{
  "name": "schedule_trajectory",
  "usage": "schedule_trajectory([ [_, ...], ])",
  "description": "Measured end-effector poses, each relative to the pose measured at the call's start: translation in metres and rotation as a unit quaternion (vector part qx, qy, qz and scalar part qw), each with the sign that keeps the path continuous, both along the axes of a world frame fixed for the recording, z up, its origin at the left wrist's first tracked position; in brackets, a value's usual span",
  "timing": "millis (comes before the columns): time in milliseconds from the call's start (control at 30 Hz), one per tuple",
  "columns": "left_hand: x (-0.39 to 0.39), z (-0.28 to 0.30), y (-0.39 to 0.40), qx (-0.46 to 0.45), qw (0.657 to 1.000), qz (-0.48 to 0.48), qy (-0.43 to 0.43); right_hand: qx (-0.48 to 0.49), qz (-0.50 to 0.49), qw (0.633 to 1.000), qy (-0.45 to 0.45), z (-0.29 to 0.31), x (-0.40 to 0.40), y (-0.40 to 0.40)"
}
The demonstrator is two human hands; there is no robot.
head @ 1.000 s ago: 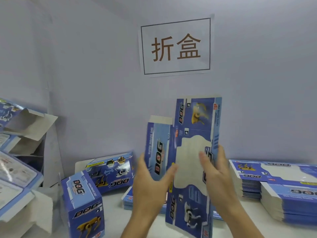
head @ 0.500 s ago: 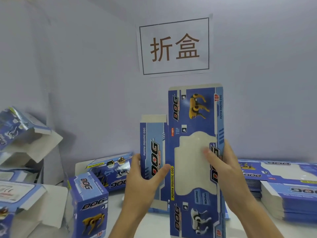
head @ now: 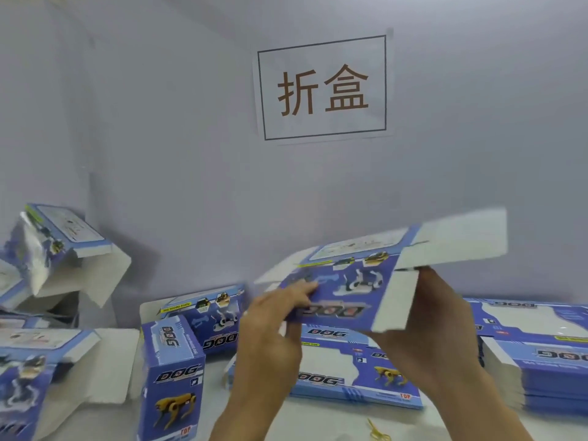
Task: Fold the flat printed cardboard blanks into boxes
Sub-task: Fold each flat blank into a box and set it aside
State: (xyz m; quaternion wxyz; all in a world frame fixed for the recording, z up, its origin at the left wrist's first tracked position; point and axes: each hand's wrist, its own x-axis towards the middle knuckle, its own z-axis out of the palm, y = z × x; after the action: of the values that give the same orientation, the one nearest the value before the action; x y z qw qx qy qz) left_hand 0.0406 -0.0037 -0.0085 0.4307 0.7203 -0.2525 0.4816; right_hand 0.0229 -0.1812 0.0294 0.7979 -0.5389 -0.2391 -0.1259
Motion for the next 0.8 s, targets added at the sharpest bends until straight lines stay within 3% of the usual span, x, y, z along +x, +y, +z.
schedule_trajectory([
  [100, 0.001, -0.007, 0.002, 0.143, 0.978, -0.047, 0.142, 0.058, 0.027, 0.995, 0.080, 0.000, -0.001, -0.006],
  [167, 0.001, -0.011, 0.001, 0.182, 0.950, -0.113, 0.227, 0.082, 0.126, 0.985, 0.087, -0.019, 0.016, -0.011],
  [200, 0.001, -0.013, 0.000, 0.178, 0.941, -0.138, 0.254, 0.042, 0.118, 0.990, 0.063, -0.023, 0.016, -0.006],
  [267, -0.001, -0.015, -0.004, 0.121, 0.925, -0.189, 0.306, 0.022, 0.215, 0.972, 0.088, -0.032, 0.016, -0.002],
  [333, -0.002, -0.014, -0.009, 0.048, 0.899, -0.256, 0.353, -0.057, 0.203, 0.974, 0.077, -0.039, 0.017, 0.004],
  [433, -0.001, -0.015, -0.015, 0.012, 0.890, -0.277, 0.362, -0.121, 0.159, 0.977, 0.079, -0.045, 0.020, 0.011],
  [567, 0.006, -0.020, -0.016, 0.009, 0.910, -0.221, 0.352, -0.096, 0.097, 0.982, 0.134, -0.045, 0.016, 0.019],
  [667, 0.009, -0.021, -0.018, 0.012, 0.919, -0.214, 0.331, -0.129, 0.018, 0.978, 0.165, -0.044, 0.016, 0.027],
  [800, 0.012, -0.024, -0.020, -0.007, 0.931, -0.198, 0.308, -0.145, -0.002, 0.969, 0.199, -0.039, 0.010, 0.032],
])
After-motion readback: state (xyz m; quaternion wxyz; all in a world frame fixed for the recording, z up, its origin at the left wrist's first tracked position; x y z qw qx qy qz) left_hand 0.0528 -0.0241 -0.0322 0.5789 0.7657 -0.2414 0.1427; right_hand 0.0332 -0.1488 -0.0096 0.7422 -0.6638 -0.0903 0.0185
